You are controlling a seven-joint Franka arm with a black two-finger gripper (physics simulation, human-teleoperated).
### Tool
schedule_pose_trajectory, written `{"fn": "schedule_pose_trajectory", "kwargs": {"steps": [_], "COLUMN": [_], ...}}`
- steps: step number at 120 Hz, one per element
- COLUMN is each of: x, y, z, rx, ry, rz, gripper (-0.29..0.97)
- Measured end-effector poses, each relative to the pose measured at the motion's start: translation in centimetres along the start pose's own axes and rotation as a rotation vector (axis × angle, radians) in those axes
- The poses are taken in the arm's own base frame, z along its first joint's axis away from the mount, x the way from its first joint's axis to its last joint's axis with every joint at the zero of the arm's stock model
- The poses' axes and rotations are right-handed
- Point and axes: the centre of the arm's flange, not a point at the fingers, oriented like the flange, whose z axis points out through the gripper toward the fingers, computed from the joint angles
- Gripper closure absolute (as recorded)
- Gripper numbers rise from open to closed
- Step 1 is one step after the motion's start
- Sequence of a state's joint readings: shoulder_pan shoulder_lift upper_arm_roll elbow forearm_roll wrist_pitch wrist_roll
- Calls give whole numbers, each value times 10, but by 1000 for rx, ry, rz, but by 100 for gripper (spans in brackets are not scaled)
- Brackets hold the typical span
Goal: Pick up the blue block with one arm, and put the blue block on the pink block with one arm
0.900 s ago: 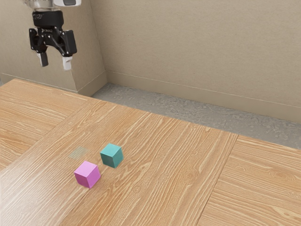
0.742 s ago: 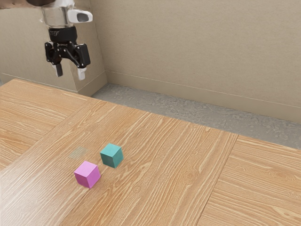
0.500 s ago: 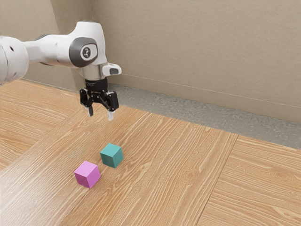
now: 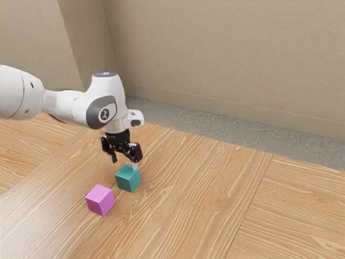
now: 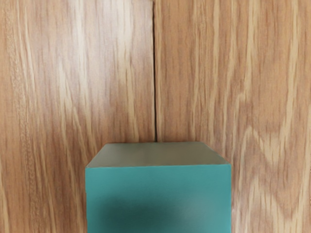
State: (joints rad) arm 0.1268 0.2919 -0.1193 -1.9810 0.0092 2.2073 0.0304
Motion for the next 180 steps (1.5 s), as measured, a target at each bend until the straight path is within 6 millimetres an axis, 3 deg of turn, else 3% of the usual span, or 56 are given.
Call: {"fn": "schedule_pose_trajectory", "kwargs": {"steps": [80, 142, 155, 164, 173, 180], "x": [-17, -14, -14, -20, -46, -75], "y": [9, -7, -10, -7, -3, 0], "z": [53, 48, 25, -14, -47, -59], "rx": [-5, -24, -14, -1, 13, 24], "ry": [-1, 14, 46, 87, 105, 101], "rz": [102, 56, 45, 45, 42, 37], "gripper": [0, 31, 34, 35, 35, 35]}}
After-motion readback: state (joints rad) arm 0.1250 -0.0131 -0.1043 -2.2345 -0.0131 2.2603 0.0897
